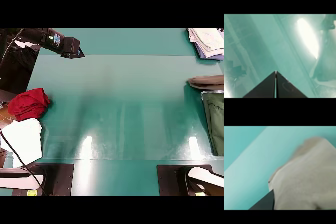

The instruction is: Fold the shirts.

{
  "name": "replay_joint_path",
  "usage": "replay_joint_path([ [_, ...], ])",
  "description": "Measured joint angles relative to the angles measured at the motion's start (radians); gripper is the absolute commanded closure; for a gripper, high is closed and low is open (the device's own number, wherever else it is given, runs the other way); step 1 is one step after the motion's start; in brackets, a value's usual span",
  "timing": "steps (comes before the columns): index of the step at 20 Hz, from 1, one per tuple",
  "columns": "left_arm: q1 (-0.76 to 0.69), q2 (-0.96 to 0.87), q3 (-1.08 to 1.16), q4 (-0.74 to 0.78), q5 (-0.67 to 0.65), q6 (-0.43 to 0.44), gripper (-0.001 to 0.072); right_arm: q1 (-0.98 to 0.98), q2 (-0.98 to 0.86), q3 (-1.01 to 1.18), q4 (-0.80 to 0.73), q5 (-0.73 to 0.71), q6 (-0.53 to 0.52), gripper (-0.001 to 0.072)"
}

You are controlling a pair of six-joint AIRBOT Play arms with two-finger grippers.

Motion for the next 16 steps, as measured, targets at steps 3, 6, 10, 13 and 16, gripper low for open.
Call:
replay_joint_path([
  [3,-0.002,0.0,0.0,0.0,0.0,0.013,0.0684,-0.012,0.087,-0.005,-0.022,-0.014,0.0,0.069],
  [6,-0.002,0.0,0.0,0.0,0.0,0.03,0.0684,-0.017,0.176,-0.007,-0.076,-0.004,0.011,0.069],
  [10,-0.002,0.0,0.0,0.0,-0.006,0.051,0.0684,-0.019,0.251,-0.008,-0.3,0.106,0.105,0.069],
  [13,-0.002,0.0,0.0,0.0,-0.016,0.068,0.0684,-0.019,0.27,-0.019,-0.501,0.217,0.174,0.0688],
  [16,-0.002,0.0,0.0,0.0,-0.026,0.08,0.0684,-0.019,0.277,-0.078,-0.661,0.329,0.22,0.0537],
])
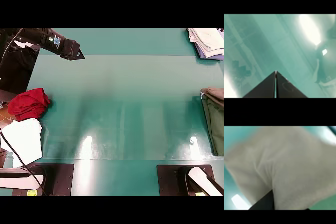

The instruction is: Fold the shirts.

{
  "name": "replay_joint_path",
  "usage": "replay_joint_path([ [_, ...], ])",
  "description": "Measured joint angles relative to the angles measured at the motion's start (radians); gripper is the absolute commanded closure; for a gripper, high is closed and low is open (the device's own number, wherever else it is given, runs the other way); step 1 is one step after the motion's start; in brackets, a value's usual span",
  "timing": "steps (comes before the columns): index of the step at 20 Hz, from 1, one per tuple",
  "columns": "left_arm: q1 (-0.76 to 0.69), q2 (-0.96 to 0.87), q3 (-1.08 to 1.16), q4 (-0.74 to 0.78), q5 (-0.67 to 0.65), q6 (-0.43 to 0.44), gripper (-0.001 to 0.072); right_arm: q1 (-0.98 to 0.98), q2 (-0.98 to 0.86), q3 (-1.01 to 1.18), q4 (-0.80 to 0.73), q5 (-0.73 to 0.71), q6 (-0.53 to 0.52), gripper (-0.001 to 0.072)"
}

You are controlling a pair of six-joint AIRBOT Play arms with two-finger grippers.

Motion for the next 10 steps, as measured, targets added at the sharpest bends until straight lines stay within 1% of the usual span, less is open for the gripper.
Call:
replay_joint_path([
  [1,0.0,0.0,0.0,0.0,-0.003,0.005,0.0684,0.0,0.001,-0.026,-0.051,0.035,0.012,0.0281],
  [2,0.0,0.0,0.0,0.0,-0.004,0.008,0.0684,0.0,0.002,-0.054,-0.11,0.067,0.018,0.012],
  [3,0.0,0.0,0.0,0.0,-0.005,0.01,0.0684,0.0,0.003,-0.08,-0.166,0.091,0.024,0.0113],
  [6,0.0,0.0,0.0,0.0,-0.008,0.016,0.0684,0.0,0.004,-0.124,-0.285,0.142,0.042,0.0122],
  [8,0.0,0.0,0.0,0.0,-0.008,0.016,0.0683,0.007,0.004,-0.124,-0.31,0.159,0.061,0.0122],
  [10,0.0,0.0,0.0,0.0,-0.007,0.017,0.0683,0.033,0.004,-0.11,-0.277,0.17,0.071,0.0125],
])
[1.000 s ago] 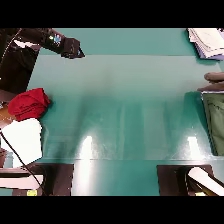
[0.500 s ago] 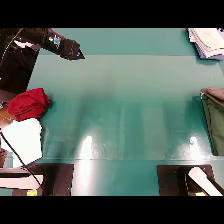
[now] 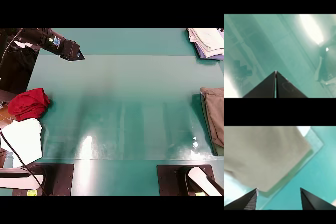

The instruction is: Fold the shirts.

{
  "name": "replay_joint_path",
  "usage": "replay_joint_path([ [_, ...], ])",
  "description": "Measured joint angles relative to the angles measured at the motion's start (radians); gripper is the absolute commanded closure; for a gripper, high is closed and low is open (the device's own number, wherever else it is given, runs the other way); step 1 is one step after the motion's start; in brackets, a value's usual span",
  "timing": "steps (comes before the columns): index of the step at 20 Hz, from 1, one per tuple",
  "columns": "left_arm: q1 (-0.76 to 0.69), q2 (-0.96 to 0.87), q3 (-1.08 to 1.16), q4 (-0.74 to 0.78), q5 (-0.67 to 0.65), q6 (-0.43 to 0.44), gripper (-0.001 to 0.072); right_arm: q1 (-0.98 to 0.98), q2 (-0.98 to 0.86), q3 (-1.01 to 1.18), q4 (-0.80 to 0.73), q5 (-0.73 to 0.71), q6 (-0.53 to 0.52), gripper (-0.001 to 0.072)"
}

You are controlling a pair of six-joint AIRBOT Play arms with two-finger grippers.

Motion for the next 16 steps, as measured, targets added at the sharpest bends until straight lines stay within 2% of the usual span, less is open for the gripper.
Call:
replay_joint_path([
  [1,0.0,0.0,0.0,0.0,0.0,0.0,0.0683,0.021,0.0,0.011,0.033,0.005,0.003,0.0203],
  [2,0.0,0.0,0.0,0.0,-0.001,0.0,0.0683,0.046,0.0,0.022,0.077,0.006,0.006,0.0344],
  [3,0.0,0.0,0.0,0.0,-0.004,0.0,0.0683,0.08,0.0,0.034,0.128,0.01,0.008,0.0537],
  [4,0.0,0.0,0.0,0.0,-0.007,0.001,0.0683,0.118,0.0,0.047,0.169,0.011,0.011,0.0687],
  [8,0.0,0.0,0.0,0.0,-0.01,0.001,0.0683,0.316,0.0,0.1,0.267,0.011,0.013,0.0688],
  [16,0.0,0.0,0.0,-0.001,0.008,0.001,0.0683,0.651,0.0,0.171,0.304,-0.072,0.012,0.0688],
])
